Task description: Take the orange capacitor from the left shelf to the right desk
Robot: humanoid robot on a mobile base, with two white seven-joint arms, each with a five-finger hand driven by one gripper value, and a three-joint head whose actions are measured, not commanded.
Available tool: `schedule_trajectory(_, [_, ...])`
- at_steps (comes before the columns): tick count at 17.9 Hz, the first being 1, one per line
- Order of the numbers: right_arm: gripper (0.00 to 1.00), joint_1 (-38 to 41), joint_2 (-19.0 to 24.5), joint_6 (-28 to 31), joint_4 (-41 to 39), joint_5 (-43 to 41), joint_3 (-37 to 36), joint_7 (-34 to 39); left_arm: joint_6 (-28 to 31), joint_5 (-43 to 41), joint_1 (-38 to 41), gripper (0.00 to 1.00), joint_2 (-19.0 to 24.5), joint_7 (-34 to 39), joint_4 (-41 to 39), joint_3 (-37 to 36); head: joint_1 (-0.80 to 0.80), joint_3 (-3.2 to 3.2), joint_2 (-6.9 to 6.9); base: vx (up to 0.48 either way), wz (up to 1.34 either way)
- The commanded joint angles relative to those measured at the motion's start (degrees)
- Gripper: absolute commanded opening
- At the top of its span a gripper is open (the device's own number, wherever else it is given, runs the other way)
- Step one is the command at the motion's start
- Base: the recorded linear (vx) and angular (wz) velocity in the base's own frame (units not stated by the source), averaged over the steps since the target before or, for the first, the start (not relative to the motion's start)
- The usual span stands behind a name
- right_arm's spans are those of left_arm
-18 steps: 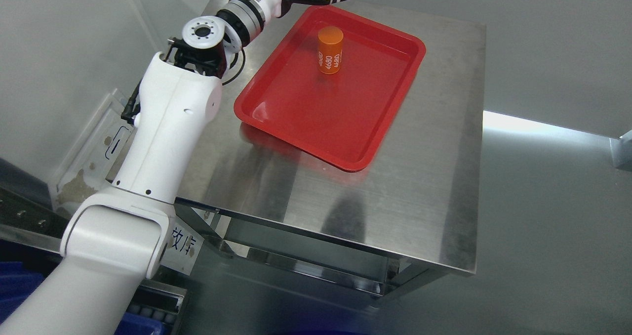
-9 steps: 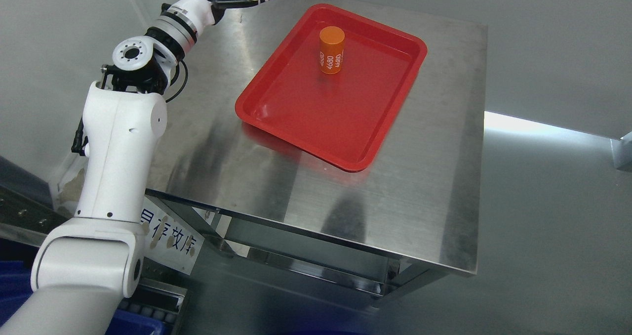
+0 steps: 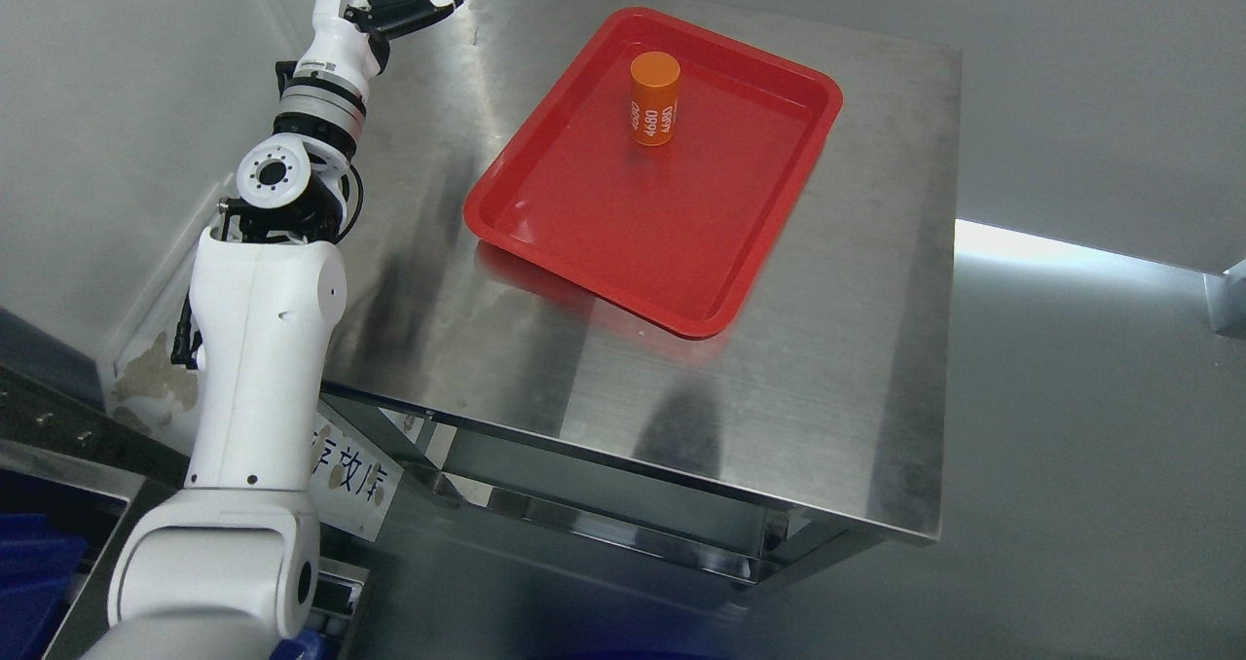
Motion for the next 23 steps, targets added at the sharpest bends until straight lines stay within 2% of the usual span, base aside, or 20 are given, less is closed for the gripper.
schedule_trajectory(1, [1.0,1.2,-1.0,0.2,-1.0,0.4,-0.6,0.0,0.5,-1.5,8.7,1.0,-2.1,-0.2,-16.3,3.5,0.0,0.0,0.0,0.0,0.0])
schedule_trajectory(4, [1.0,1.3,-1.0,0.2,-1.0,0.4,-0.6,0.0,0.4,-1.5,10.3,1.0,-2.1,-0.3,-17.6,3.4,0.0,0.0,0.0,0.0,0.0])
schedule_trajectory(8, [1.0,1.3,-1.0,0.2,-1.0,0.4,-0.6,0.0,-0.2,-1.5,16.3,1.0,-2.1,-0.2,-22.1,2.0,0.0,0.0,0.0,0.0,0.0])
schedule_trajectory(11, [1.0,1.2,-1.0,0.2,-1.0,0.4,-0.6,0.0,-3.8,-1.7,16.6,1.0,-2.1,0.1,-22.4,1.9,0.0,0.0,0.0,0.0,0.0])
schedule_trajectory(16, [1.0,1.3,-1.0,0.2,-1.0,0.4,-0.6,0.0,-4.6,-1.9,19.8,1.0,-2.1,0.8,-22.9,1.7,0.0,0.0,0.0,0.0,0.0])
schedule_trajectory(23, [1.0,1.2,-1.0,0.2,-1.0,0.4,-0.6,0.0,-10.4,-3.5,24.4,1.0,-2.1,2.7,-25.7,1.6,0.0,0.0,0.0,0.0,0.0])
